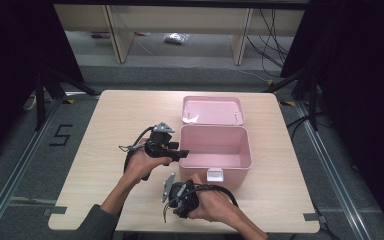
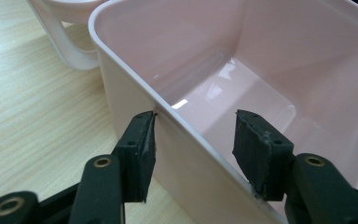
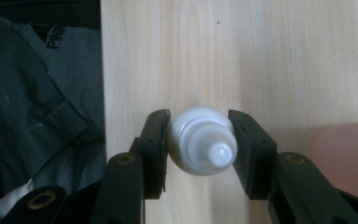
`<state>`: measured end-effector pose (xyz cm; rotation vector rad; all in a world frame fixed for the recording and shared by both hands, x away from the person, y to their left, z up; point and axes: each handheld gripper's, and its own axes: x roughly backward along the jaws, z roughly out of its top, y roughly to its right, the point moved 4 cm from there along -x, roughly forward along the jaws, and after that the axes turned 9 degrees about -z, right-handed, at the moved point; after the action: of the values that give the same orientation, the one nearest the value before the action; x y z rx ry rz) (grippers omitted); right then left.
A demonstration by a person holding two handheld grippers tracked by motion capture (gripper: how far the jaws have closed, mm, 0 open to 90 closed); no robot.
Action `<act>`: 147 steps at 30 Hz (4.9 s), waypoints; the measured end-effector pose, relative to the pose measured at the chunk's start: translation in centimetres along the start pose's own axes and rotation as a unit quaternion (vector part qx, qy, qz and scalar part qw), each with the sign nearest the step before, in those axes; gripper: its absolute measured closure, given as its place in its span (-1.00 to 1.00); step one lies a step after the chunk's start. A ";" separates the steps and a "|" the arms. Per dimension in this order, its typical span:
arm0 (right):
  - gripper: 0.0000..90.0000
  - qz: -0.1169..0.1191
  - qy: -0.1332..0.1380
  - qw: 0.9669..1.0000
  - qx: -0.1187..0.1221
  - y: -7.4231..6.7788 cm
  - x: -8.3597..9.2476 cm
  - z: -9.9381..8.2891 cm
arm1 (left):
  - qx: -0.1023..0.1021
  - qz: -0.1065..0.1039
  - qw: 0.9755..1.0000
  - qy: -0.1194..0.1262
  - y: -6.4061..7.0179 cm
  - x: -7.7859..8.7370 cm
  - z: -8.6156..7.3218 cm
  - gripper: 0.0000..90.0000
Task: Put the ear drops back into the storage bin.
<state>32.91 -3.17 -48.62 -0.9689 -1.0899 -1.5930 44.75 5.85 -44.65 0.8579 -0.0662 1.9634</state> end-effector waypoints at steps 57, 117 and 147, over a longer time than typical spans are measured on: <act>0.34 0.011 0.018 0.995 -0.095 4.2 8.7 -7.7 | -0.006 0.013 1.000 -0.004 0.4 0.1 0.0 0.12; 0.34 -0.057 -0.016 0.979 -0.197 13.9 12.9 -11.1 | -0.013 0.035 0.999 -0.010 1.5 0.4 -0.4 0.19; 0.34 -0.029 -0.048 0.976 -0.209 15.6 7.6 -10.9 | -0.011 0.030 0.999 -0.008 1.5 0.4 -0.4 0.18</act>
<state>45.04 -18.00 -41.44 -1.3122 -0.8674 -1.8831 43.25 5.52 -44.26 0.8663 -0.1240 2.0084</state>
